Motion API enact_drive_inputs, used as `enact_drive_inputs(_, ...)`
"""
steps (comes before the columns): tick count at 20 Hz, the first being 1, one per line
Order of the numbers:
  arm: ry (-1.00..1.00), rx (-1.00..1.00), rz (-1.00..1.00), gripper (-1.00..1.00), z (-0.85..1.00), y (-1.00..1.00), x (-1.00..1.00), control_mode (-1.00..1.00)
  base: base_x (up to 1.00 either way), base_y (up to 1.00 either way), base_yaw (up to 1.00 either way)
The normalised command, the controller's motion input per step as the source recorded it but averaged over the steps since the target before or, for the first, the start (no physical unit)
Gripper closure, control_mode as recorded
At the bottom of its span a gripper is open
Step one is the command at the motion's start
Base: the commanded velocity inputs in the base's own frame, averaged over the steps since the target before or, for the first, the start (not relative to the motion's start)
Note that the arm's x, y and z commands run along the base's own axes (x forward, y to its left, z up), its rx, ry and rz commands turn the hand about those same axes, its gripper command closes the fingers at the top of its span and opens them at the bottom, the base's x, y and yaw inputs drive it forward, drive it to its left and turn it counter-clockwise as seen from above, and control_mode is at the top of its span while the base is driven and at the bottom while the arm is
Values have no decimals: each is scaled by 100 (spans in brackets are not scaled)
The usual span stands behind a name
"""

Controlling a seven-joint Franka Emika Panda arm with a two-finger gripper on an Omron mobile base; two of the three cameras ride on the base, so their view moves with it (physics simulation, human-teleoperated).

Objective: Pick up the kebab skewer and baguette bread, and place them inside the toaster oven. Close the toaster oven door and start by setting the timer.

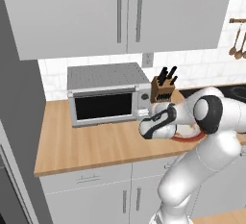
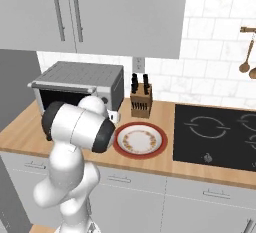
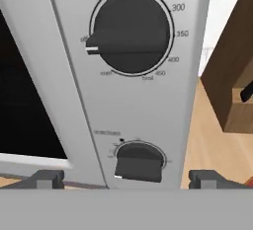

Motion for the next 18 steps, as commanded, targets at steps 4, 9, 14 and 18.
enact_drive_inputs(4, -15, 0, 0, -100, -22, 0, 11, -100, 0, 0, 0)
enact_drive_inputs(9, -12, 0, 0, -100, -1, 0, 1, -100, 0, 0, 0)
enact_drive_inputs(14, -4, 0, -3, -100, 0, 14, 0, -100, 0, 0, 0)
enact_drive_inputs(18, 0, 0, -1, -100, 0, 11, 0, -100, 0, 0, 0)
